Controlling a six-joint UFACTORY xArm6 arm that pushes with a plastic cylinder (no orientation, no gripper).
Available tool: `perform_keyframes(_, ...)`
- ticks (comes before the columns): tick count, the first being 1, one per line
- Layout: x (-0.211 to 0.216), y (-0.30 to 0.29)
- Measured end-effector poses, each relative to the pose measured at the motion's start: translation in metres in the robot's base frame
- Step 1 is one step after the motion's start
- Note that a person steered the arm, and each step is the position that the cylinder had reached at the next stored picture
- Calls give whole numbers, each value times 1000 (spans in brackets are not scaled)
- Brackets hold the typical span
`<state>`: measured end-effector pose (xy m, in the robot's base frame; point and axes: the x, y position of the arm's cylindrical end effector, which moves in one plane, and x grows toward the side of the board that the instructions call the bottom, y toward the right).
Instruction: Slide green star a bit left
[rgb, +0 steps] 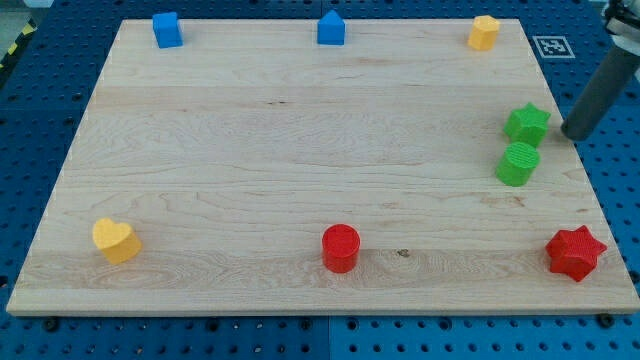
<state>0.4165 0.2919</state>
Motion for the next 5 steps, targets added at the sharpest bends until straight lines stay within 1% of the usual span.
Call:
perform_keyframes(2, 0, -37)
perform_keyframes(5, 0, -53)
